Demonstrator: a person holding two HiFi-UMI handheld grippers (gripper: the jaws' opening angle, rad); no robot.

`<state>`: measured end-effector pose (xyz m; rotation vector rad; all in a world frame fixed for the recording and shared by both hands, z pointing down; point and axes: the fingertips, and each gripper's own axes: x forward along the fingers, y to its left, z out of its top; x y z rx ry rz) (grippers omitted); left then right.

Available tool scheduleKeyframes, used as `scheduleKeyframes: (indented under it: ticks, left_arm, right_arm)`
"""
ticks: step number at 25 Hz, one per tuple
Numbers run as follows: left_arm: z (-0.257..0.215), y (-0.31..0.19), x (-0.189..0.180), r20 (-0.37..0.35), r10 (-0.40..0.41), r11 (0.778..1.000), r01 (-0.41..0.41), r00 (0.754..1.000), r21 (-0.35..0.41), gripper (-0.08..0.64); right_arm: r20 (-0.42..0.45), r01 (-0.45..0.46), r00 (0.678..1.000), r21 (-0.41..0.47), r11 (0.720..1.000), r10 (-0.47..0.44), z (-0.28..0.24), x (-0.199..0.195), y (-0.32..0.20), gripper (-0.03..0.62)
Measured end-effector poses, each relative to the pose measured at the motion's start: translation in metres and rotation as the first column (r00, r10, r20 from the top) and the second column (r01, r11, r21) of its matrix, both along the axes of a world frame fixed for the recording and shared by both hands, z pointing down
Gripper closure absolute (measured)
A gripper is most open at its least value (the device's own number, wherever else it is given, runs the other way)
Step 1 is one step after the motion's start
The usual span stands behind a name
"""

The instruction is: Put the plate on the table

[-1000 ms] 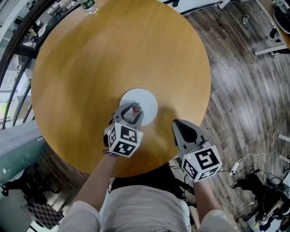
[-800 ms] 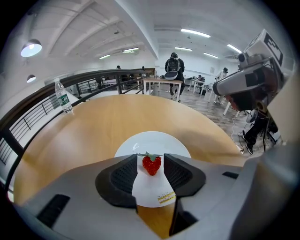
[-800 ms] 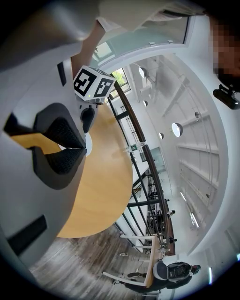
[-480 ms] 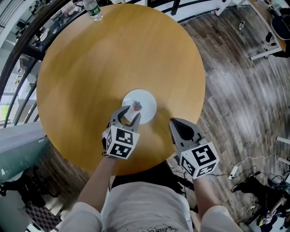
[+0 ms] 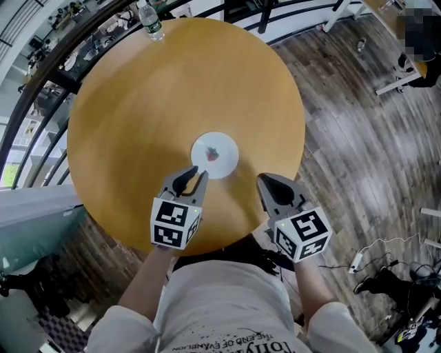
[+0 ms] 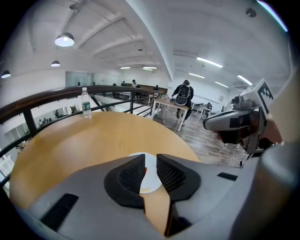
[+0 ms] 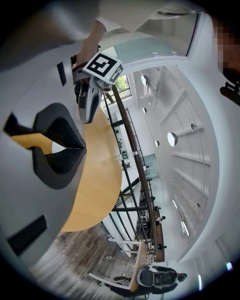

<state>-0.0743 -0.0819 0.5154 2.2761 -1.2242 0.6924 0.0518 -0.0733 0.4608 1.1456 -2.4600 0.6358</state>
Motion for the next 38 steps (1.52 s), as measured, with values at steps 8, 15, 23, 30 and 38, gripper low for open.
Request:
scheduleKeyframes:
  ticks: [8, 15, 23, 30, 38]
  left_arm:
    - [-0.06, 0.04, -0.014, -0.017, 0.001, 0.996, 0.0, 1.0, 0.087, 0.527]
    - [-0.077, 0.07, -0.027, -0.059, -0.042, 0.996, 0.047, 0.997, 0.079, 0.534]
    - [-0.086, 0.075, -0.052, -0.109, -0.126, 0.988, 0.134, 0.986, 0.07, 0.534]
    - [-0.099, 0.066, -0.038, -0.139, -0.121, 0.987, 0.134, 0.983, 0.089, 0.534]
    - [-0.098, 0.067, -0.025, -0.154, -0.119, 0.989, 0.131, 0.981, 0.067, 0.534]
  right_arm:
    - [-0.002, 0.007, 1.0, 0.043, 0.999, -0.007, -0.029, -0.003, 0.023, 0.568]
    - [-0.01, 0.025, 1.0, 0.06, 0.998, -0.024, -0.044, -0.01, 0.035, 0.568]
    - [-0.005, 0.052, 0.999, 0.089, 0.995, -0.052, -0.064, -0.018, 0.034, 0.568]
    - [-0.002, 0.034, 0.999, 0.094, 0.995, -0.033, -0.07, -0.006, 0.029, 0.568]
    - [-0.004, 0.032, 0.999, 0.091, 0.995, -0.032, -0.071, 0.002, 0.028, 0.568]
